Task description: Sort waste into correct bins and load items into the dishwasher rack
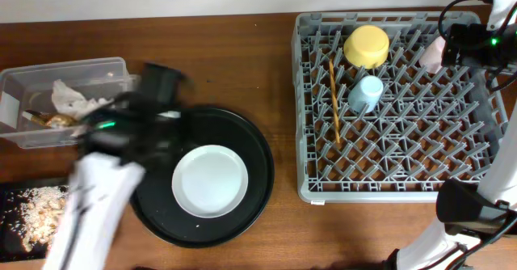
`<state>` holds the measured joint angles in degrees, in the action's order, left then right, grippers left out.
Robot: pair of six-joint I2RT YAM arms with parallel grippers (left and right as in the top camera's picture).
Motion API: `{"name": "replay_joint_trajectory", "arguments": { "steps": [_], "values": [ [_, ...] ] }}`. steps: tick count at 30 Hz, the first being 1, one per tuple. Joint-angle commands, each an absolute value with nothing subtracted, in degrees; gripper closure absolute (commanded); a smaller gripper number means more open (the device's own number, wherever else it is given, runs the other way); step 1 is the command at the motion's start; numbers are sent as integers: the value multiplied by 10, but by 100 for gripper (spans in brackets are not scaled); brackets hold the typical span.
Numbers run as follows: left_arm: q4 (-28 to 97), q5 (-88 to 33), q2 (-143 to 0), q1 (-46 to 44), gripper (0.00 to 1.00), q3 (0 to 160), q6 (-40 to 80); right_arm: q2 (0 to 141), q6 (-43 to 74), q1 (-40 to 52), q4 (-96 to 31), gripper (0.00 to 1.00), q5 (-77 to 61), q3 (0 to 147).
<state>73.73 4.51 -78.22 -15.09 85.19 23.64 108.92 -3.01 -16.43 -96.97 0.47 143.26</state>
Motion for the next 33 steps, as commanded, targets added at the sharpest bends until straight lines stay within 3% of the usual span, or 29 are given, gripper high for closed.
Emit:
{"name": "replay_joint_trajectory", "arguments": {
  "steps": [1, 2, 4, 8, 13, 15, 17, 21, 26, 27, 30, 31, 32, 33],
  "values": [
    [770, 75, -704, 1, 52, 883, 238, 1092, -30, -165, -973, 2, 11, 1436],
    [777, 72, -686, 48, 1, 883, 244, 1092, -30, -165, -973, 1, 11, 1436],
    [811, 51, -652, 141, 1, 883, 274, 1092, -30, -165, -973, 2, 11, 1436],
    [848, 50, -628, 188, 1, 883, 274, 1092, -28, -165, -973, 2, 7, 1436],
    [867, 50, -627, 188, 1, 883, 274, 1092, 26, -165, -973, 2, -214, 1436],
    [867, 50, -627, 188, 1, 883, 274, 1092, 25, -159, -973, 2, -365, 1433],
    [867, 50, -628, 188, 1, 883, 274, 1092, -22, -101, -973, 2, -465, 1409],
    [867, 50, -628, 188, 1, 883, 274, 1092, -28, 102, -964, 2, -334, 1294],
    [867, 50, -628, 188, 1, 883, 274, 1092, -28, 268, -815, 2, -316, 1162],
    [867, 50, -628, 188, 1, 883, 274, 1092, -27, 296, -783, 4, -300, 1137],
    [867, 50, -628, 188, 1, 883, 274, 1094, -25, 359, -699, 35, -275, 1057],
    [867, 50, -628, 188, 1, 883, 274, 1094, -25, 379, -654, 36, -272, 1022],
    [867, 50, -628, 188, 1, 883, 274, 1094, -21, 393, -612, 4, -266, 990],
    [867, 50, -628, 188, 1, 883, 274, 1094, 49, 407, -559, 1, -215, 944]
  ]
}}
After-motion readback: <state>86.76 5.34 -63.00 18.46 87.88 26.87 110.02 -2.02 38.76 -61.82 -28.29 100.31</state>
